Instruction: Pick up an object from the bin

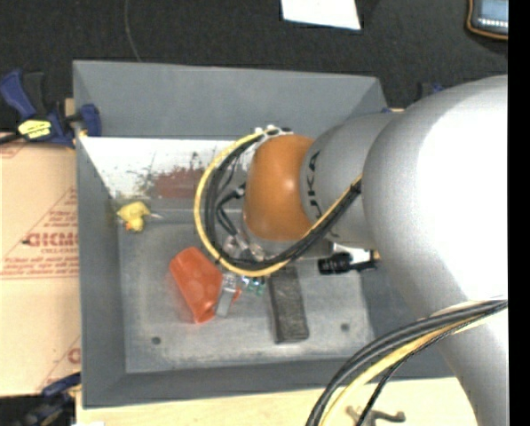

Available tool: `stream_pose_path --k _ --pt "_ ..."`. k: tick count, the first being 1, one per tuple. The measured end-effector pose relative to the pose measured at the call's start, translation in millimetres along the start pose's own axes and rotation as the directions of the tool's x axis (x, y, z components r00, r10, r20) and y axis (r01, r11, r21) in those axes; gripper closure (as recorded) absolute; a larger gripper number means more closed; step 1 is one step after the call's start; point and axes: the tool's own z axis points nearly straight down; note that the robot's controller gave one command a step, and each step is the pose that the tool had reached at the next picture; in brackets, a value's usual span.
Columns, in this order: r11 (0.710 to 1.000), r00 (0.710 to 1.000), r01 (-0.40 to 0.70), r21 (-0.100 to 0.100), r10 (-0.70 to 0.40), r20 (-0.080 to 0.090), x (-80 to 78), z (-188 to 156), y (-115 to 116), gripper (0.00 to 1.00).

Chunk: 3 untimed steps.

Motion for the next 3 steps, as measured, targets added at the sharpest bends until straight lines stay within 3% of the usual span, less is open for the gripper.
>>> stream_pose_path --k 1,2,3 --pt "0.936 0.936 0.352 -0.008 -0.351 0.015 42.6 1.5 2.6 1.00" --pt "0.936 0.936 0.351 -0.008 -0.351 0.015 42.7 1.2 2.4 1.00" --pt "0.936 0.936 0.353 -0.004 -0.353 -0.003 47.0 -31.7 -0.4 1.00"
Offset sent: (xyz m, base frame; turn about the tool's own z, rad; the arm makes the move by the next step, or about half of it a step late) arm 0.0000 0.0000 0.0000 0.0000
